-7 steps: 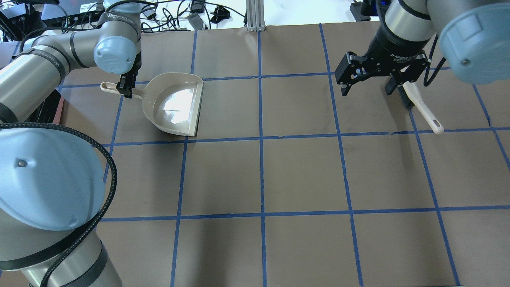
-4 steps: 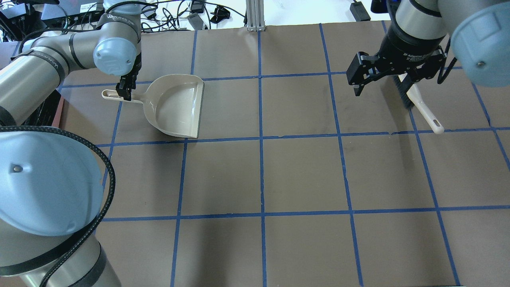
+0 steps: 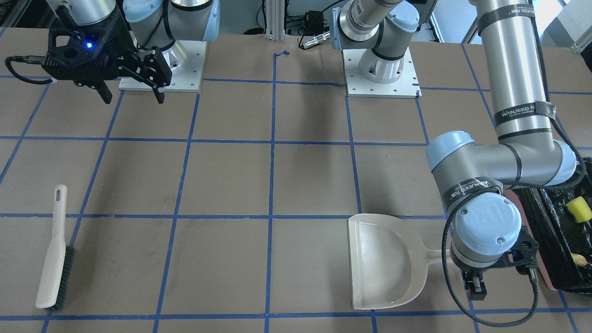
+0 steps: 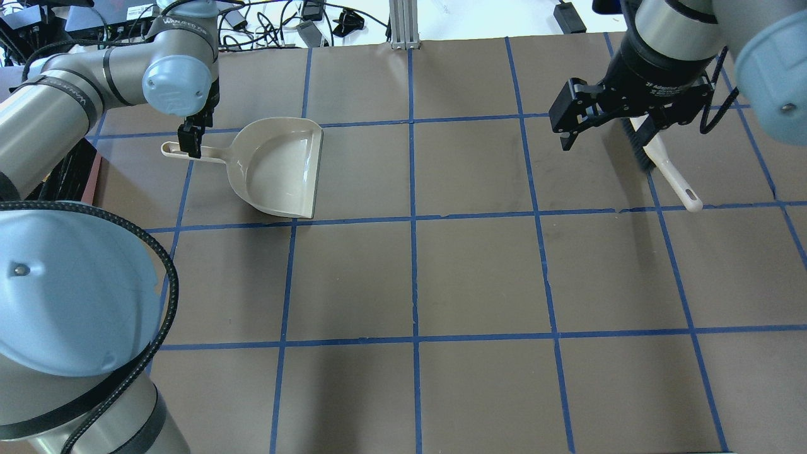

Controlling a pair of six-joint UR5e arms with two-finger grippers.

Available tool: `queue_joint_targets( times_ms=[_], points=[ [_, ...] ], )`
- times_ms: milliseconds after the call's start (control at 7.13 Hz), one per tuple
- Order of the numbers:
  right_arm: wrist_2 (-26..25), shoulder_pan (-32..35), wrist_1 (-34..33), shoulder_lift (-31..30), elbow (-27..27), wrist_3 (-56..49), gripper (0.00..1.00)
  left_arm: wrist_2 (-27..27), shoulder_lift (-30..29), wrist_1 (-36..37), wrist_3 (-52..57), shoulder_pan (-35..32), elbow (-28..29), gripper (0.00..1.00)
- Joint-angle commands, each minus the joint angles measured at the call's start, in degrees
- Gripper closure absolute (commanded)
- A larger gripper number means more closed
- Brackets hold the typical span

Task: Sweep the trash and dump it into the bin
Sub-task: 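Open the left gripper and release the dustpan handle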

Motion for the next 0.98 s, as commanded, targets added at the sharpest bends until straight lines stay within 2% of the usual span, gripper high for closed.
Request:
queue_joint_targets(
  times_ms=[0, 140, 421, 841],
  points=[
    [-0.21, 0.03, 2.69, 0.51, -2.31, 0.0, 0.0, 0.08, 0.78, 2.97, 6.69, 0.91, 2.02, 0.0],
    [-0.12, 0.03, 2.61, 0.69, -2.05, 0.0, 0.0, -0.1, 1.13, 3.32, 10.31, 1.6, 2.48, 0.0],
    [-0.56, 0.03, 2.52, 0.86, -1.53, 0.0, 0.0, -7.45, 4.19, 2.54, 19.6, 3.55, 2.83, 0.0],
    [0.4, 0.03, 1.91, 2.17, -0.22, 0.18, 0.0, -8.97, 9.29, 1.31, 40.96, 1.44, 2.13, 0.0]
  ],
)
